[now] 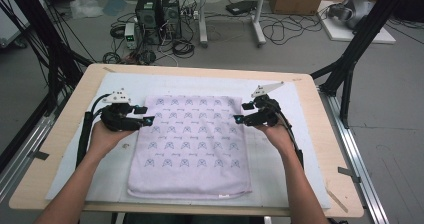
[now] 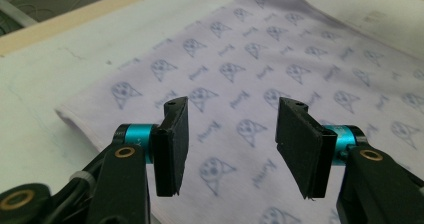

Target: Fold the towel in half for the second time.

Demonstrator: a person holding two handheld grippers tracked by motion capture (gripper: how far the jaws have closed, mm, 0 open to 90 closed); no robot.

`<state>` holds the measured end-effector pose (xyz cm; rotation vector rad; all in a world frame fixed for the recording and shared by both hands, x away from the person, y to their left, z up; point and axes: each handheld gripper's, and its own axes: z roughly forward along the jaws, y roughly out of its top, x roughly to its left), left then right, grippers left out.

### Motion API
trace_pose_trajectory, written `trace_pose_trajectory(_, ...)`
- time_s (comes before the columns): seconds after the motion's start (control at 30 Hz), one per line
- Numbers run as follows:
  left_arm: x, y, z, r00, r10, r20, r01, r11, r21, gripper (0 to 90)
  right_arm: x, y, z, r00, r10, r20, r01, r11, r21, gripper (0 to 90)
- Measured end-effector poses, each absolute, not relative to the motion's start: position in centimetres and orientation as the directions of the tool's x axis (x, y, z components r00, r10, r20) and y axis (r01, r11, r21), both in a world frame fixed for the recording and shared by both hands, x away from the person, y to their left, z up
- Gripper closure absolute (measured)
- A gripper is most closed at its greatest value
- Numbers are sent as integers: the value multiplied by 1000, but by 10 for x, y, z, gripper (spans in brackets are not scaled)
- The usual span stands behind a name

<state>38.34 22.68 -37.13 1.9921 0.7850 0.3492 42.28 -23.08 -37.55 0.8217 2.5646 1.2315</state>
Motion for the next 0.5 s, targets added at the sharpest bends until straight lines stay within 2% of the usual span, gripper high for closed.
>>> trace_pose_trajectory(0.23,431,235,-369,712,699,-76,426,-343,837,488,463,-232,-374,-789,609,81,452,487,748,329)
trace_pose_trajectory(0.5,463,243,-403,630,767,-122,525,-305,795,473,484,-232,-398,-739,670,70,508,485,712,312)
